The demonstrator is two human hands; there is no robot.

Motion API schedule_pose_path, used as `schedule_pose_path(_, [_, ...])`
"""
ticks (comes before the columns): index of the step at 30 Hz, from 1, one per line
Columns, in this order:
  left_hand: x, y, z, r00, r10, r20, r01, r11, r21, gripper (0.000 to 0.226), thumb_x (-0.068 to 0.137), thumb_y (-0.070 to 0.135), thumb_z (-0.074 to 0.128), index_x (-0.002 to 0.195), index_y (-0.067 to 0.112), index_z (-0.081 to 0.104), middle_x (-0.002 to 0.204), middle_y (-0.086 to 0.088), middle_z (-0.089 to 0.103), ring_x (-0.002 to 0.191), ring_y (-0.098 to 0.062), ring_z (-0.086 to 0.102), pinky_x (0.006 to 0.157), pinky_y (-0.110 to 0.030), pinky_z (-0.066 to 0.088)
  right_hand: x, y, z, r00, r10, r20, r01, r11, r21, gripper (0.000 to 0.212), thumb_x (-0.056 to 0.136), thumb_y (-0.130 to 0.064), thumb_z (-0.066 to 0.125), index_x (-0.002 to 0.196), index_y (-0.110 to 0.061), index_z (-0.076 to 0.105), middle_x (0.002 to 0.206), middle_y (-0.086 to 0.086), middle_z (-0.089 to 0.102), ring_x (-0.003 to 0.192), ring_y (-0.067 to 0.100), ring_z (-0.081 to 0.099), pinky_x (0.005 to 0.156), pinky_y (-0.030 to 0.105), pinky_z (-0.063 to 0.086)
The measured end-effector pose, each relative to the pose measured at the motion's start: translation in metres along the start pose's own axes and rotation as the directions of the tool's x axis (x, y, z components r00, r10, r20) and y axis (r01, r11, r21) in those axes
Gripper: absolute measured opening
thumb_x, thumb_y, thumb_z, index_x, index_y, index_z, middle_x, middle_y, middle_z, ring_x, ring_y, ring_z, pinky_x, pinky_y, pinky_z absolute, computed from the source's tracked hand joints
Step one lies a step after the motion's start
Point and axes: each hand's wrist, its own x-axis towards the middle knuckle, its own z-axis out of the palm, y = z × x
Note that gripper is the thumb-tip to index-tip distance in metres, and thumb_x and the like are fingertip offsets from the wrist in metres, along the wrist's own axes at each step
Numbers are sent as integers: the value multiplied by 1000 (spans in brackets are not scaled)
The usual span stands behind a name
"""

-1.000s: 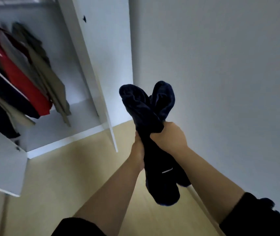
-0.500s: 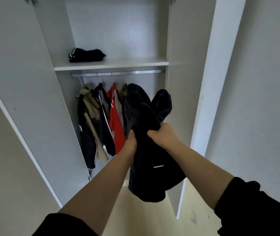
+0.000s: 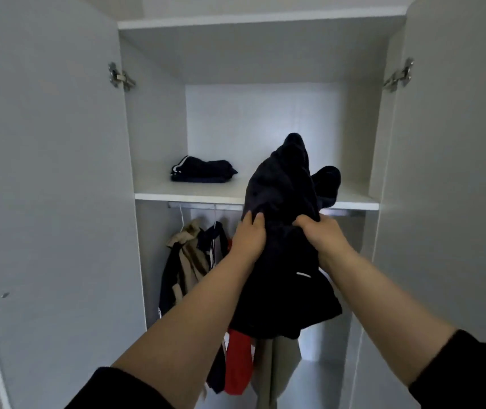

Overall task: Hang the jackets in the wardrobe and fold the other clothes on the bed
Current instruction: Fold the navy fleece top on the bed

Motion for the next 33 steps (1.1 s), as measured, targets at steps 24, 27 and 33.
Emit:
schedule_pose_path(24, [372,-32,-231,948,249,-199,31,548,836,37,98,23,34,127,16,58,132,-15,56,120,-35,51,106,-44,36,306,24,371,812,362,458,-574,641,510,43,97,-1,41,140,-3,40,137,20,46,124,35,48,92,44,44])
schedule_pose_path(27, [398,-50,-240,956,260,-138,-48,599,800,37,99,19,35,127,13,58,128,-18,58,116,-36,54,99,-40,43,303,18,370,705,400,586,-654,686,319,39,99,-13,46,135,1,41,132,24,50,119,36,53,96,47,45])
schedule_pose_path(33, [442,-55,-236,953,301,-44,-174,659,731,36,100,18,38,127,8,58,133,-16,55,120,-31,50,95,-30,36,302,-41,309,824,105,557,81,951,-299,36,99,-36,45,98,-3,61,68,12,72,59,22,70,51,29,57])
